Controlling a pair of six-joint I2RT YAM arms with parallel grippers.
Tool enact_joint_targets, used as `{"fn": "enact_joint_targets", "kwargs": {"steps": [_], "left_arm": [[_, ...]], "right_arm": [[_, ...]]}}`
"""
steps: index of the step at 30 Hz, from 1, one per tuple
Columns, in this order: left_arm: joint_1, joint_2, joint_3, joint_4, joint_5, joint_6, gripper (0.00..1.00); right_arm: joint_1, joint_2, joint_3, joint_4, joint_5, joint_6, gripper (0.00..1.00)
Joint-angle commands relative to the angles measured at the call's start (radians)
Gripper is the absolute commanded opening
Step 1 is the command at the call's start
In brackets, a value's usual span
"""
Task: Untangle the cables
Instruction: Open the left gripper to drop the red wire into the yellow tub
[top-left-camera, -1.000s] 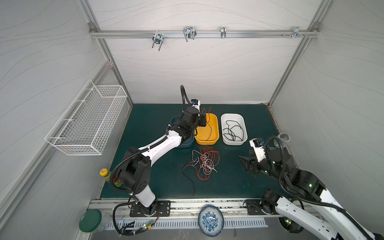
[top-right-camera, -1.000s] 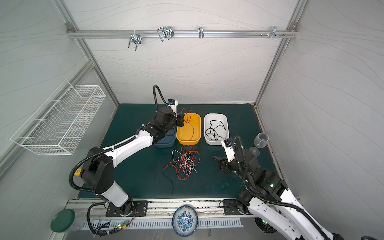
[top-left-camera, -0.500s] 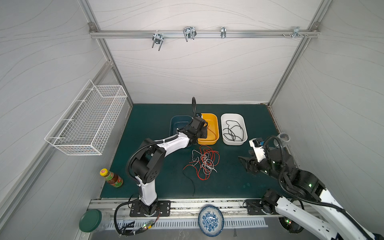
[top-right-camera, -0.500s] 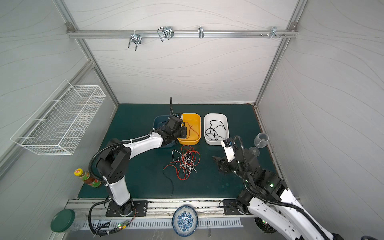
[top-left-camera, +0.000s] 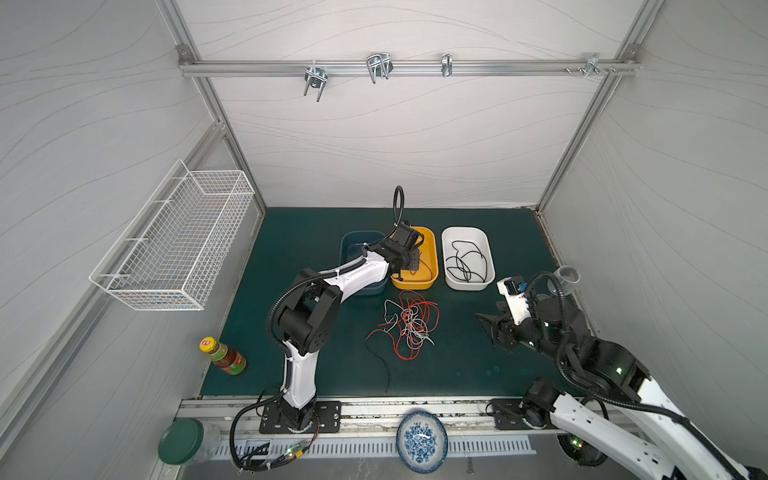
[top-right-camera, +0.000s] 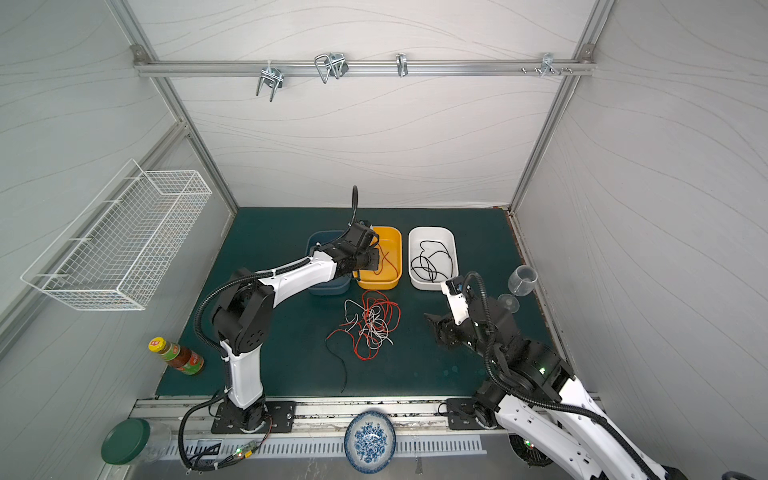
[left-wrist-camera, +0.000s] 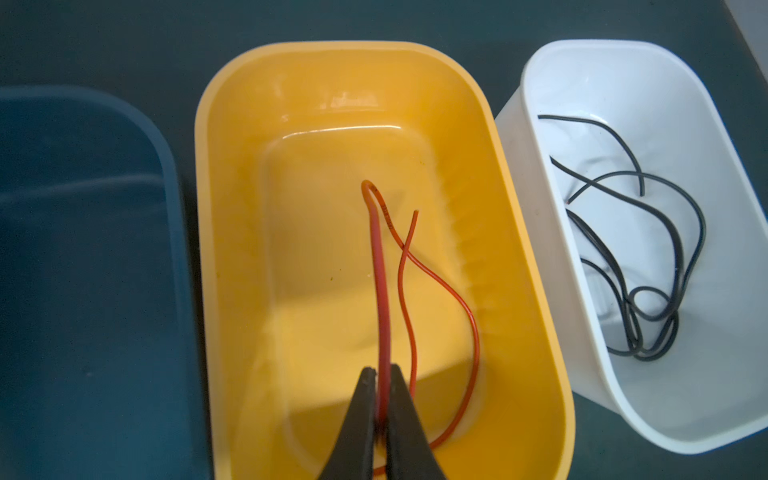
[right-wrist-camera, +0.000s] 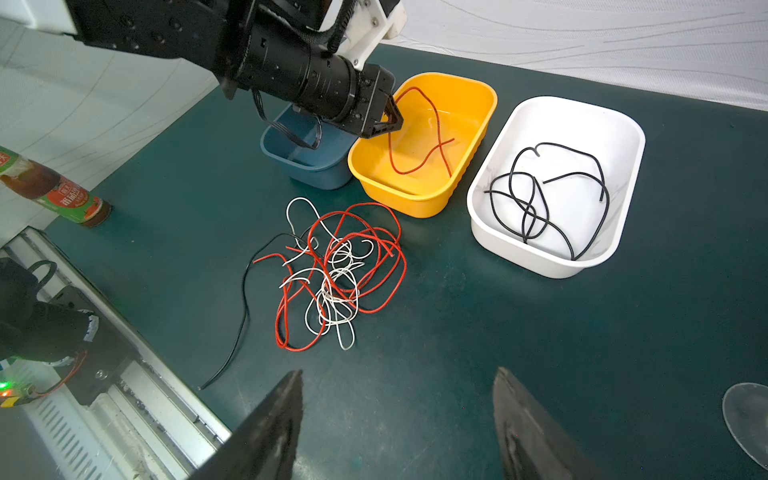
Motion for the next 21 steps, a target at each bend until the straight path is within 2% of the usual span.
{"fn": "enact_joint_targets", "kwargs": {"steps": [1,7,11,14,19,21], "left_arm": [[-0.004,-0.021,0.069,-0.058,0.001,0.032,0.23],[-0.004,-0.05,0.146,-0.142,0.033,0.071,0.43],[-0.003,-0.1,0.21,-0.222,0.032,0.089,0.47],[0.0,-0.193,0.235,-0.286,-0.001,0.098,0.53],[0.044,-0.427,0.111,-0.358,-0.028,0.03,0.71],[0.064,-0.506,0.042,-0.404,-0.039,0.003,0.8]], "right_arm": [[-0.004,-0.004,-0.005,0.021,-0.012,-0.021,0.72],[-0.005,-0.006,-0.007,0.021,-0.014,-0.019,0.72],[-0.004,-0.004,-0.009,0.021,-0.012,-0.022,0.73],[-0.004,0.005,-0.007,0.018,-0.027,-0.023,0.73],[0.013,0.125,0.043,0.0,-0.138,0.034,0.73],[0.046,0.186,0.037,0.05,-0.168,0.075,0.73]]}}
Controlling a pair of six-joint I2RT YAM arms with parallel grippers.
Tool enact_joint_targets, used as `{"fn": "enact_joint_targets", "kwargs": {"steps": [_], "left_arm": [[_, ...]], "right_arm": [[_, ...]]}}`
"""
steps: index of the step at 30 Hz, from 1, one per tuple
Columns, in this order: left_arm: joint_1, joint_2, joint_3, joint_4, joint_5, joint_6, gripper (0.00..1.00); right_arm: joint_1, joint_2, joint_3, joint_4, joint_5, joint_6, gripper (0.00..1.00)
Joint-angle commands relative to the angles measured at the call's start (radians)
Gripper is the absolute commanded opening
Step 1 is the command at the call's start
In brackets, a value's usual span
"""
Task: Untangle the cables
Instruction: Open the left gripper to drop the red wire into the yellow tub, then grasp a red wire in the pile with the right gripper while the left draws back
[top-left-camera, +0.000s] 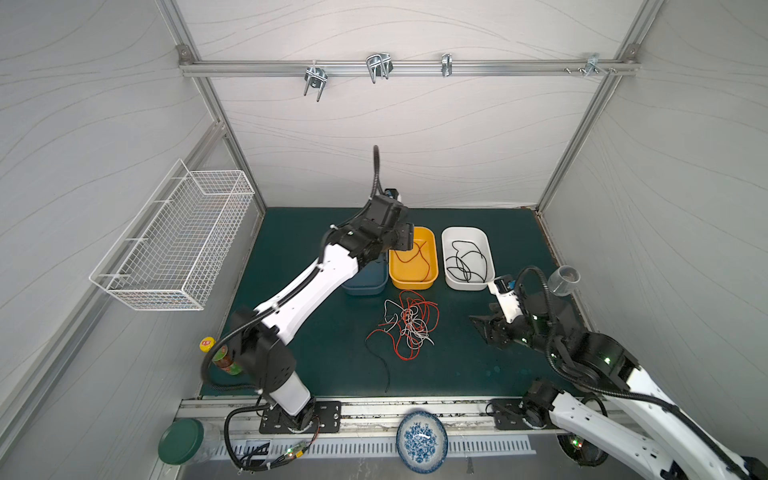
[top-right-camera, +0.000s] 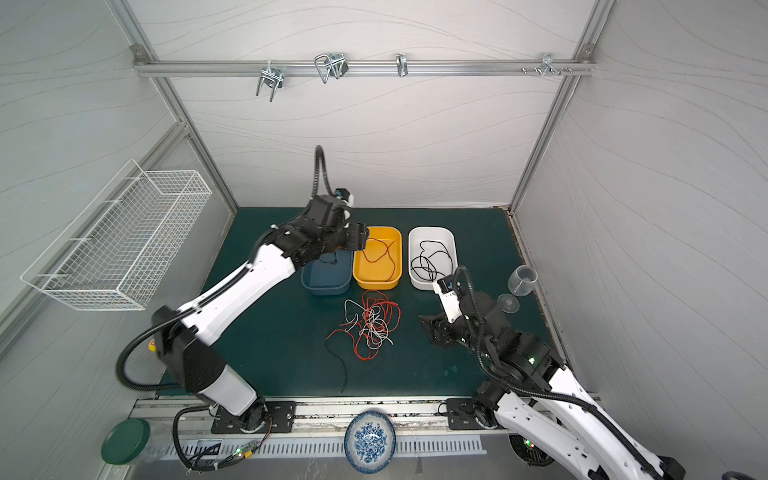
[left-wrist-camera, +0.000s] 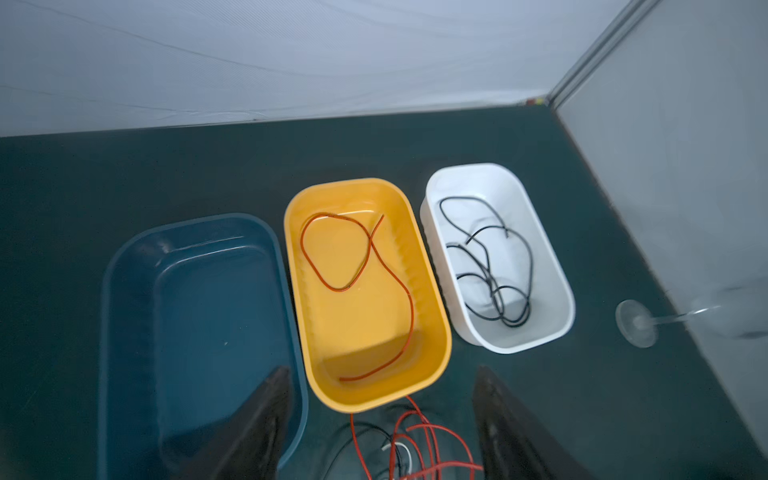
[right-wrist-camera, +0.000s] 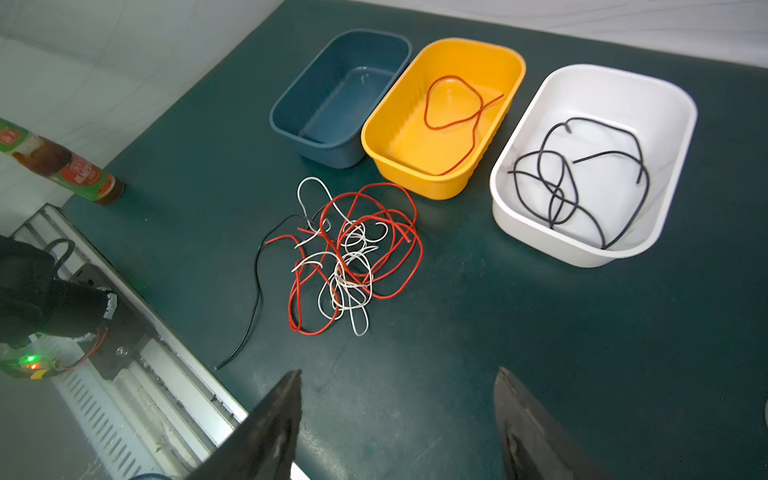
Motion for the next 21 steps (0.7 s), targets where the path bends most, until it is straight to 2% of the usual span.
{"fn": "enact_joint_targets", "kwargs": {"steps": [1,4,5,6,13,18,21], "left_arm": [[0.044,-0.12,-0.096,-0.125,-0.025,-0.064,0.8],[0.064,-0.246,-0.217,-0.165,-0.023,-0.08,0.84],[0.066,-0.287,-0.259,-0.167,-0.029,-0.08,0.94],[0.066,-0.331,-0.308,-0.165,-0.039,-0.079,0.99],[0.074,-0.495,-0.535,-0.151,-0.073,-0.072,0.99],[0.075,-0.517,-0.594,-0.147,-0.098,-0.066,0.99],[0.075,-0.502,-0.585,-0.177,-0.084,-0.092,0.99]], "right_arm": [[0.062,0.087,0.011,0.079,-0.076,0.058,0.73],[0.163,0.201,0.017,0.179,-0.011,0.074,0.73],[0.183,0.246,0.029,0.202,0.004,0.074,0.73],[0.201,0.299,0.046,0.227,0.009,0.073,0.73],[0.211,0.613,0.118,0.361,-0.022,0.121,0.72],[0.179,0.754,0.181,0.407,-0.042,0.134,0.71],[0.125,0.827,0.206,0.416,-0.1,0.173,0.65]]}}
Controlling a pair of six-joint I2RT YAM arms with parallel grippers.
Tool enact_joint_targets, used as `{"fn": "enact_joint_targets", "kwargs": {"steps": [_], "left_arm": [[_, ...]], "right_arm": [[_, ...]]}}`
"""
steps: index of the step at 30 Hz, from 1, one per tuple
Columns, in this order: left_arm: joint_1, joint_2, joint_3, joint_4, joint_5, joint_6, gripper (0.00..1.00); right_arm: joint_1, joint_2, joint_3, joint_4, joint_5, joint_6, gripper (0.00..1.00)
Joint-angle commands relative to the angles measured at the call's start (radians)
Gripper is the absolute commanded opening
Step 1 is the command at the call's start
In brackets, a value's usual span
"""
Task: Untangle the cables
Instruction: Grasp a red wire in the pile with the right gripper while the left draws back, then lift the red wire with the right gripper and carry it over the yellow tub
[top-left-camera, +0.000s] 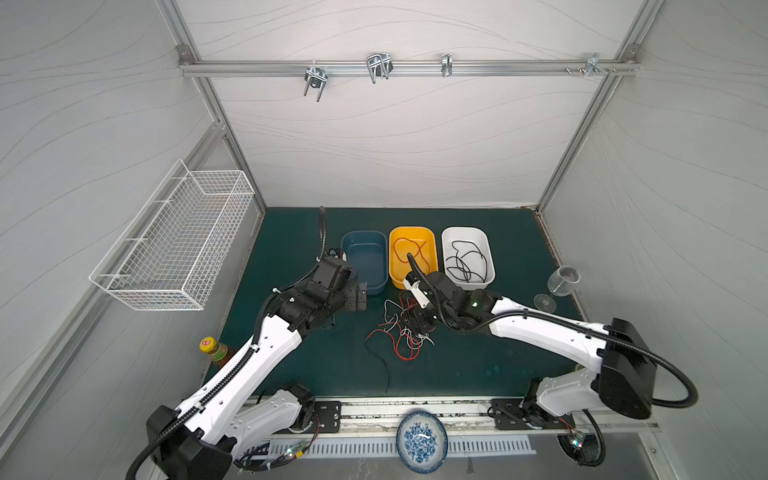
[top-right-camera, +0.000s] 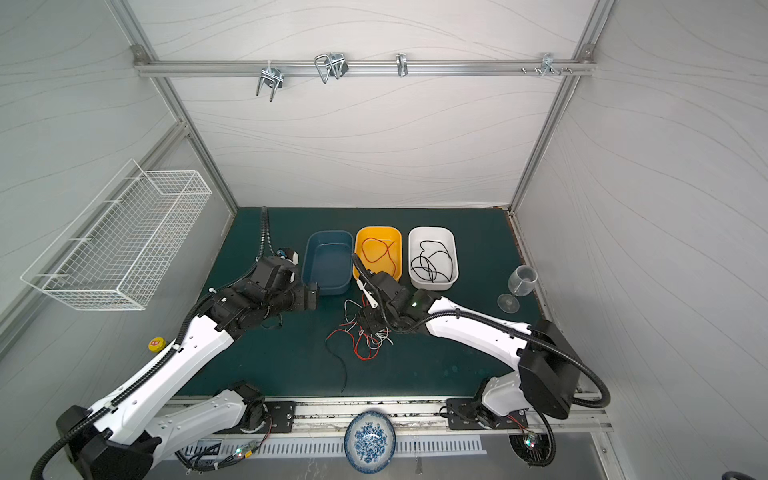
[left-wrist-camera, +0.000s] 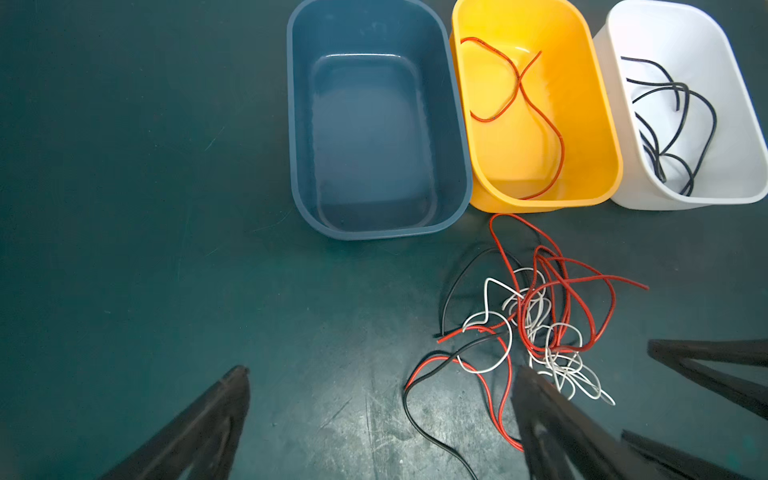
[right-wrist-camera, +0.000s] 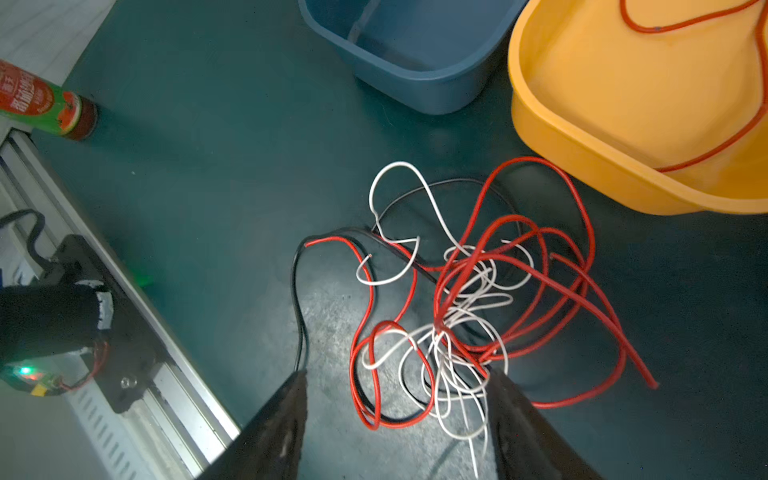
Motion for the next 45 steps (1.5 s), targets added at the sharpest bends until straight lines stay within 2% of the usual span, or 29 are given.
{"fn": "enact_joint_targets", "kwargs": {"steps": [1,6,8,12,14,16,19,22,29,42,45], "left_arm": [[0.005,0.002,0.009,-0.001,-0.009,-0.03,0.99],[0.005,0.012,0.01,-0.004,0.014,-0.046,0.99],[0.005,0.009,0.009,-0.004,0.015,-0.044,0.99],[0.006,0.01,0.01,-0.004,0.015,-0.043,0.99],[0.005,0.012,0.009,0.0,0.023,-0.044,0.98],[0.005,0.018,0.008,0.001,0.036,-0.044,0.98],[0.007,0.029,0.013,-0.002,0.05,-0.043,0.98],[0.006,0.039,0.018,-0.002,0.063,-0.042,0.97],[0.006,0.043,0.017,-0.001,0.084,-0.04,0.97],[0.006,0.035,0.015,-0.003,0.084,-0.039,0.96],[0.006,0.031,0.015,-0.002,0.085,-0.036,0.96]], "right_arm": [[-0.051,0.061,0.029,0.057,-0.046,0.048,0.63],[-0.063,0.139,0.058,0.063,-0.028,0.057,0.51],[-0.063,0.167,0.06,0.064,-0.025,0.064,0.39],[-0.063,0.187,0.064,0.064,-0.012,0.064,0.23],[-0.06,0.172,0.073,0.043,0.008,0.059,0.09],[-0.055,0.125,0.081,0.011,0.034,0.057,0.01],[-0.032,0.022,0.101,-0.025,0.094,0.023,0.0],[-0.027,-0.052,0.153,-0.082,0.098,-0.013,0.0],[-0.014,-0.146,0.29,-0.214,0.121,-0.073,0.0],[0.01,-0.163,0.644,-0.403,0.156,-0.199,0.0],[0.011,-0.157,0.679,-0.409,0.161,-0.229,0.0]]}}
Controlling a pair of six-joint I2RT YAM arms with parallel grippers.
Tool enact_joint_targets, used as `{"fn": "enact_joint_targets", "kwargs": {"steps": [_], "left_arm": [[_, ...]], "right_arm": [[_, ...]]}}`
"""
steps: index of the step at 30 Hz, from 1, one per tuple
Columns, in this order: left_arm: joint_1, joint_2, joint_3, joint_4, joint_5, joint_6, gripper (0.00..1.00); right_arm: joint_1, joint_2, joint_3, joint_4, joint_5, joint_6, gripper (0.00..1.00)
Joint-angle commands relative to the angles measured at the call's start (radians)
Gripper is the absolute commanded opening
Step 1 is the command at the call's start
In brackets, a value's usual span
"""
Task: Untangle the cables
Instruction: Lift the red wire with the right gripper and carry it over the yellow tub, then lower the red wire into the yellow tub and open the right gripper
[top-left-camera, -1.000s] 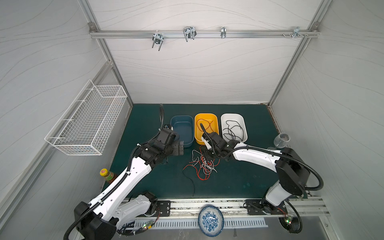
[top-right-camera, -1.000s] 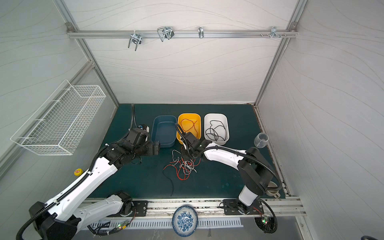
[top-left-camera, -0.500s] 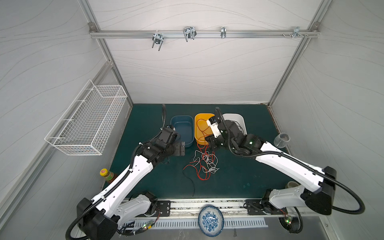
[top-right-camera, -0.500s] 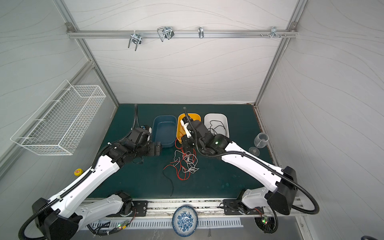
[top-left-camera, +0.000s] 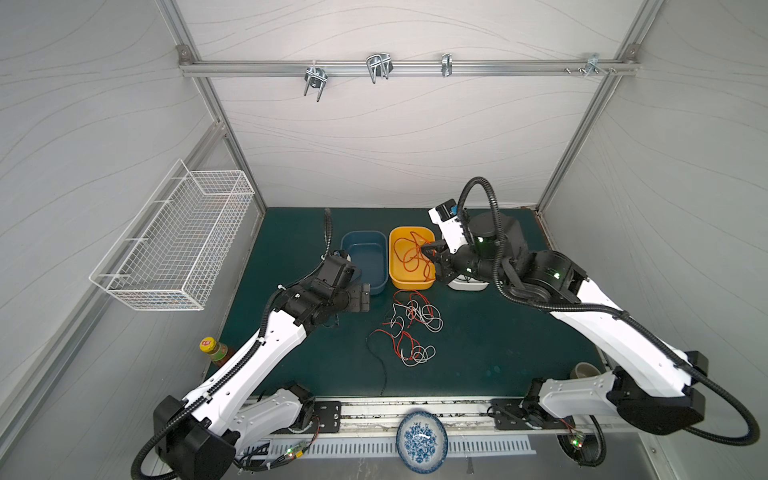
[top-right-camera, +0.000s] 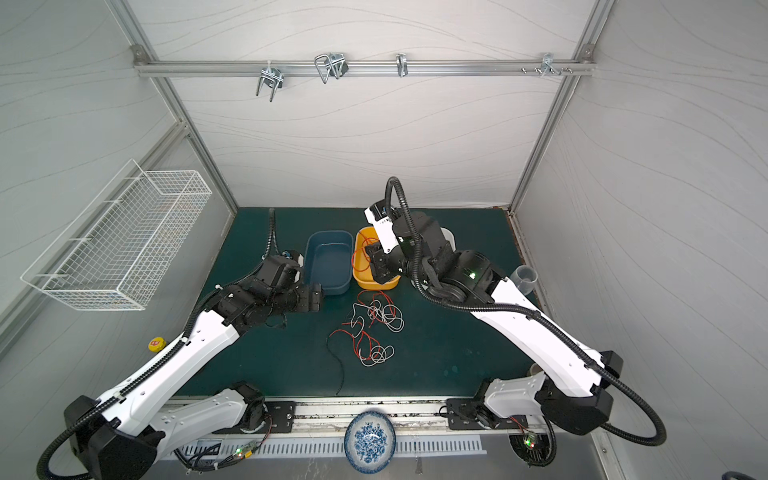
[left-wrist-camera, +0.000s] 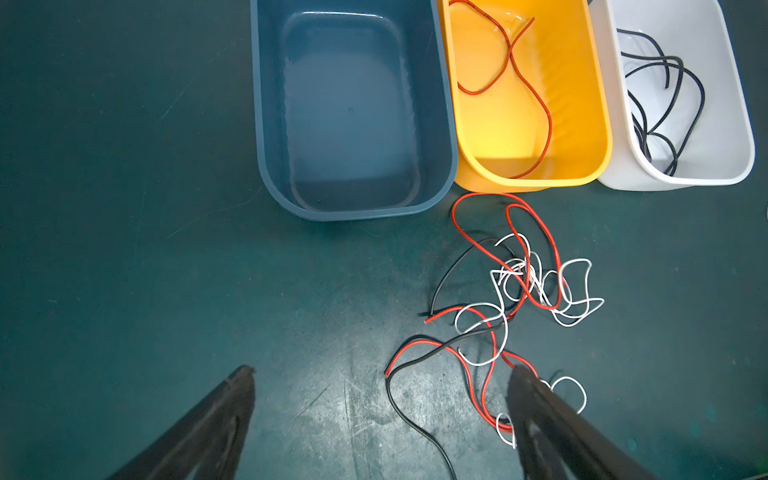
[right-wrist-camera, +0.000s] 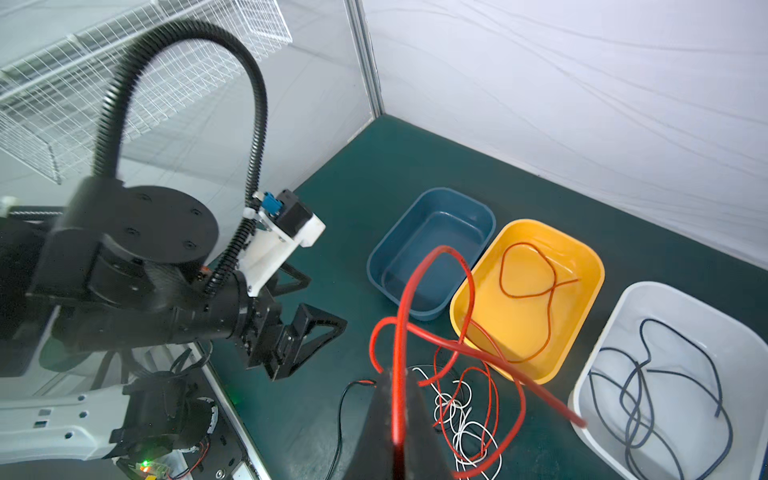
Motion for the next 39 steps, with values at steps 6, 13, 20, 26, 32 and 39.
{"fn": "enact_joint_targets", "kwargs": {"steps": [6,13,20,26,32,39], "left_arm": [[0.005,-0.03,0.017,-0.014,-0.02,0.036,0.97],[0.004,-0.103,-0.013,-0.064,-0.054,0.024,0.97],[0.004,-0.146,-0.057,-0.045,-0.125,0.037,0.97],[0.004,-0.149,-0.066,-0.046,-0.146,0.034,0.97],[0.003,-0.147,-0.068,-0.053,-0.161,0.033,0.96],[0.002,-0.139,-0.067,-0.052,-0.165,0.032,0.95]], "right_arm": [[-0.04,0.038,0.056,-0.047,-0.043,-0.096,0.0],[-0.203,0.113,0.017,0.039,-0.213,-0.087,0.0],[-0.332,0.221,0.002,0.097,-0.344,-0.031,0.0],[-0.361,0.306,-0.007,0.136,-0.346,-0.022,0.0],[-0.371,0.414,-0.004,0.176,-0.32,-0.018,0.0],[-0.383,0.538,-0.001,0.227,-0.326,-0.002,0.0]]}}
